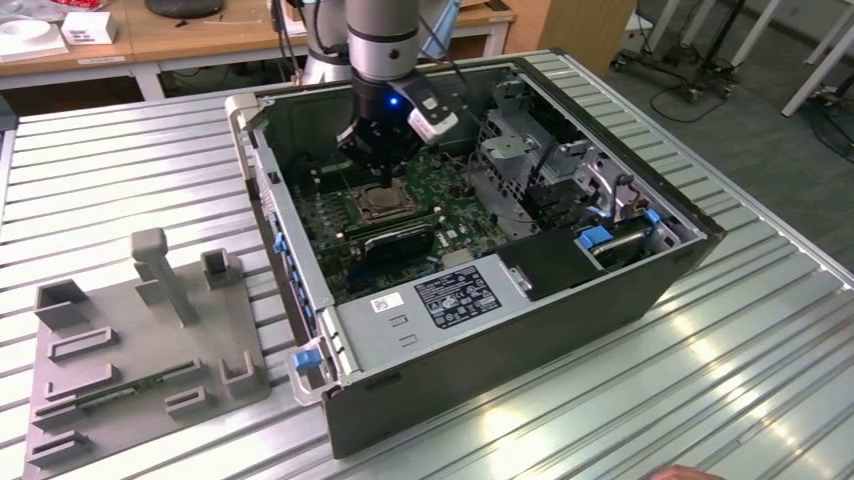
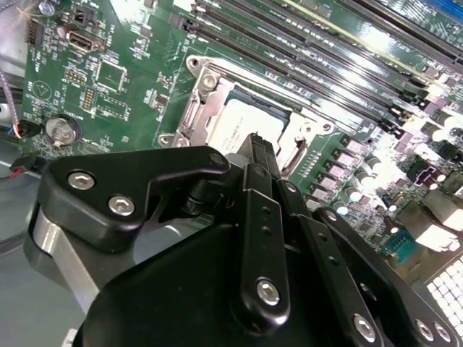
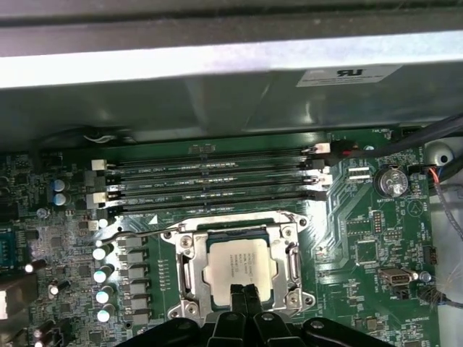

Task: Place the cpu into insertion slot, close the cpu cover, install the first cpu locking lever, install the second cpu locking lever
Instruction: 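Install the first cpu locking lever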

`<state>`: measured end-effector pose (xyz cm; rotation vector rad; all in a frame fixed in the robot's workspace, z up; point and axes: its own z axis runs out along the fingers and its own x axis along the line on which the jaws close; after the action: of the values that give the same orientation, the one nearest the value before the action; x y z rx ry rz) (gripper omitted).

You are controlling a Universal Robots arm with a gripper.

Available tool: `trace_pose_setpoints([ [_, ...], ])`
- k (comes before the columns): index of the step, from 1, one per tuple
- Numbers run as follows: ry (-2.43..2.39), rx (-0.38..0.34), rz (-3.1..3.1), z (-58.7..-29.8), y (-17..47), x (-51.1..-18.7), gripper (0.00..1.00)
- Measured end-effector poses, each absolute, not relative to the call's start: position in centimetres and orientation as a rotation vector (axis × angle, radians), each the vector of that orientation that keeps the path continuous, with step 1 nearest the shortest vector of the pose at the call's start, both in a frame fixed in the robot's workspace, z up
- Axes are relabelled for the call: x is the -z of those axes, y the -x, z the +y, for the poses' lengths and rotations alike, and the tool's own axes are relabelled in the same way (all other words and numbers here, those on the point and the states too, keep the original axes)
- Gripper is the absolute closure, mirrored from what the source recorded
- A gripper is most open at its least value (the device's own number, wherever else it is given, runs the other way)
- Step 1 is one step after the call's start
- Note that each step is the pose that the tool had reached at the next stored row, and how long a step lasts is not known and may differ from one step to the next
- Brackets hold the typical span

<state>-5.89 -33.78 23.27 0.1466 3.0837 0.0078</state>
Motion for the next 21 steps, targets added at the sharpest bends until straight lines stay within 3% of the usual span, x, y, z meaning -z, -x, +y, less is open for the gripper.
trace_pose_setpoints([
  [21, -0.146, -0.009, 3.071, -33.8, 10.2, -23.2, 0.89],
])
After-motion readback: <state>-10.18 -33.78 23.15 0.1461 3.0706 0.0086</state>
